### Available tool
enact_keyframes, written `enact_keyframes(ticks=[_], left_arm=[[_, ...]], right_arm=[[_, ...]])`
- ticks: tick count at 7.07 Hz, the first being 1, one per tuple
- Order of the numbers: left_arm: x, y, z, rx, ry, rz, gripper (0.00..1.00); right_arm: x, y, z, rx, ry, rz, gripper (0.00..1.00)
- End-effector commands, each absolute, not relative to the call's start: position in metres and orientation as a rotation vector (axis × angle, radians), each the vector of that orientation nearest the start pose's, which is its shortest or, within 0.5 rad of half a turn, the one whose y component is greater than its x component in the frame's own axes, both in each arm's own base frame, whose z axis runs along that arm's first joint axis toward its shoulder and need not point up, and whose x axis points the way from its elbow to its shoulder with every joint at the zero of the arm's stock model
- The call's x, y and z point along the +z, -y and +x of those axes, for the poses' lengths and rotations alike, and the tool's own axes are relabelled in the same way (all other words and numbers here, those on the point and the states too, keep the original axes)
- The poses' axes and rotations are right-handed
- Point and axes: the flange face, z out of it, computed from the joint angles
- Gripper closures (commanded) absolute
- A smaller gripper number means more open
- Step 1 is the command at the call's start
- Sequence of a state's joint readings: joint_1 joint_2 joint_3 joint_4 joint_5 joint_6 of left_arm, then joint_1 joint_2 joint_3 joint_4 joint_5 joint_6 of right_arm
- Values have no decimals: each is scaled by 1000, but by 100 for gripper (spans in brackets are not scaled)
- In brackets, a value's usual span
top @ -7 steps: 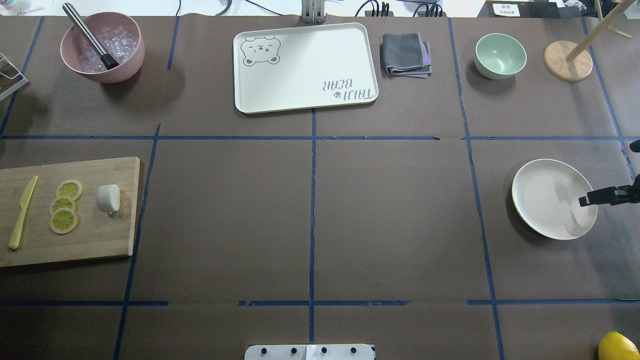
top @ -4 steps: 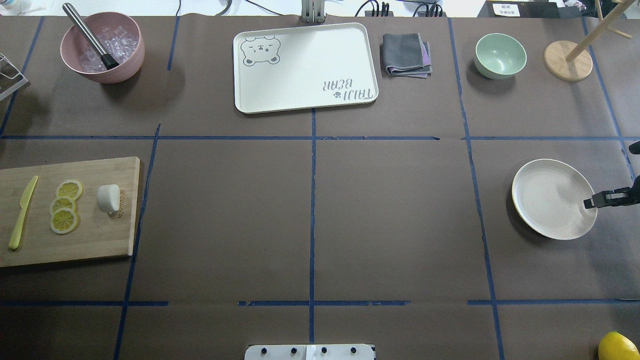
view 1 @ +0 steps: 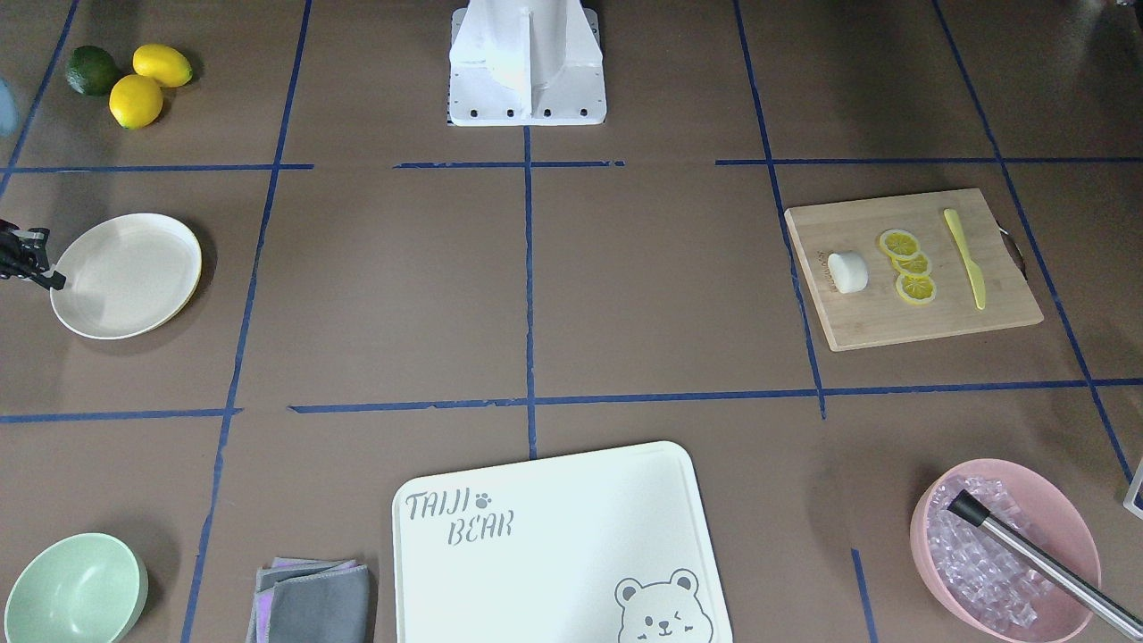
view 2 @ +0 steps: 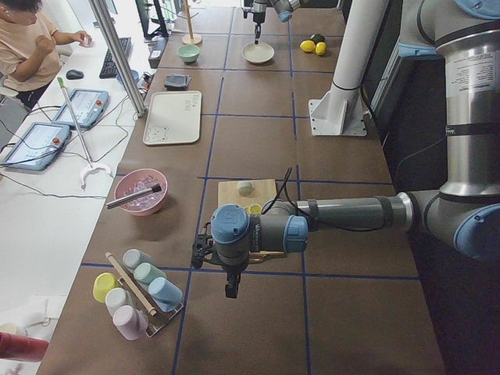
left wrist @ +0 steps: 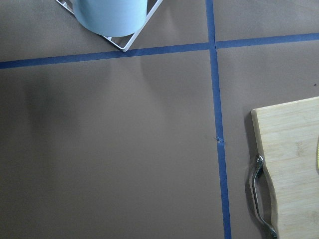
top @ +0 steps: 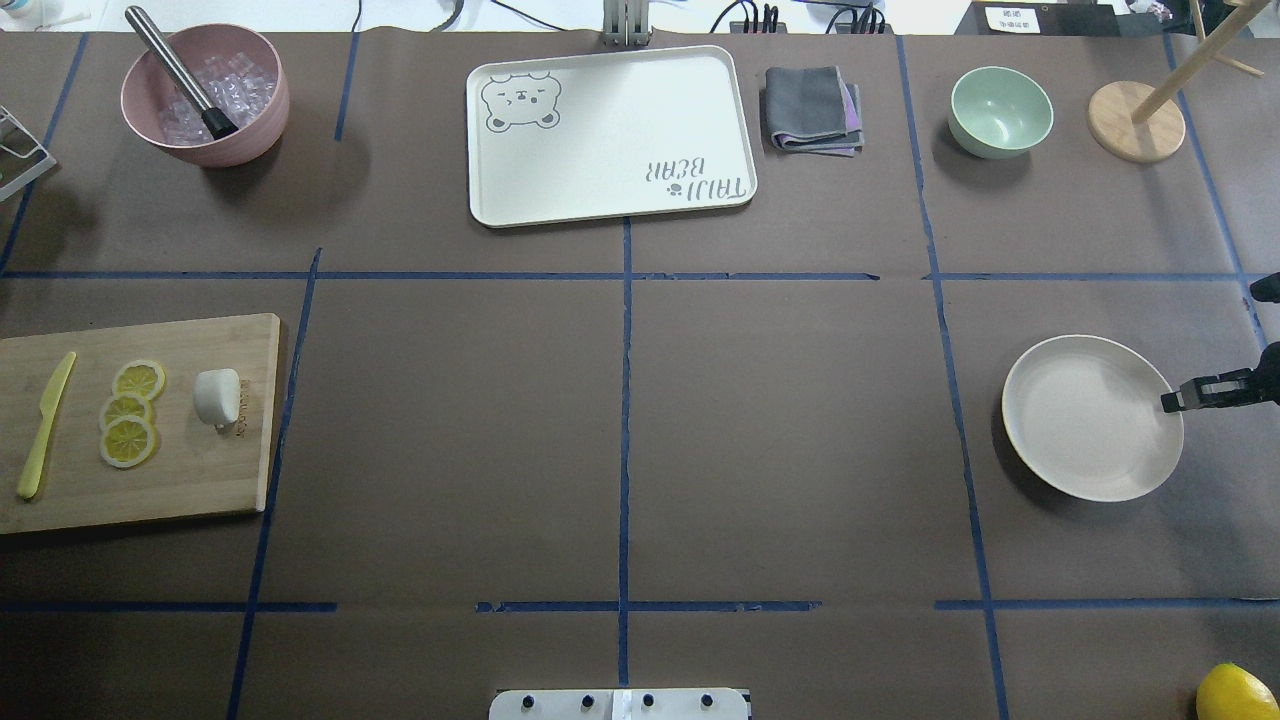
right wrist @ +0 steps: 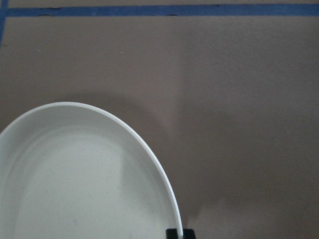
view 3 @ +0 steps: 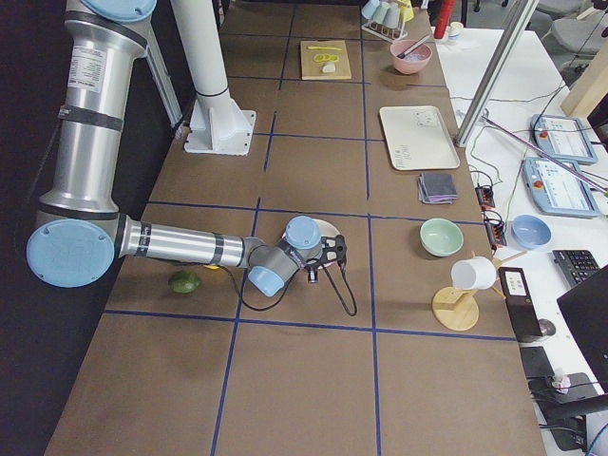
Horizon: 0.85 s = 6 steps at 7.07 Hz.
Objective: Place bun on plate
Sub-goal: 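Reach the right gripper to the white plate rim and grasp it, then slide the white plate with the right gripper toward the table center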
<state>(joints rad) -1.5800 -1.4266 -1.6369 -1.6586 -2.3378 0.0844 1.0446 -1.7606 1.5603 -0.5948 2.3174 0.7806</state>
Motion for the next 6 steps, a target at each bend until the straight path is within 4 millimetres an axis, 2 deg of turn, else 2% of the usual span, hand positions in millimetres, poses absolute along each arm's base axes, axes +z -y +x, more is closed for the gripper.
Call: enact_keyframes(ticks=[1,2,3,4,5,6], left_arm=[[685,430,-68,75,-766,45,0],[684,430,-68,76,-766,46,0],[684,430,-68,76,-766,46,0],[684,430,-68,76,-766,46,0],[685,430,-68,76,-764,46,0],[685,430,-68,75,-764,45,0]], right_arm=[[575,423,-178,-36,1103,163,100],[539,438,-217,-24,1150,141,100],[497,449,-266,-17,1198,115,100],[442,474,-309,39,1210,76,100],[391,489,-357,64,1185,54,100],[348,486,-409,85,1147,58,100]])
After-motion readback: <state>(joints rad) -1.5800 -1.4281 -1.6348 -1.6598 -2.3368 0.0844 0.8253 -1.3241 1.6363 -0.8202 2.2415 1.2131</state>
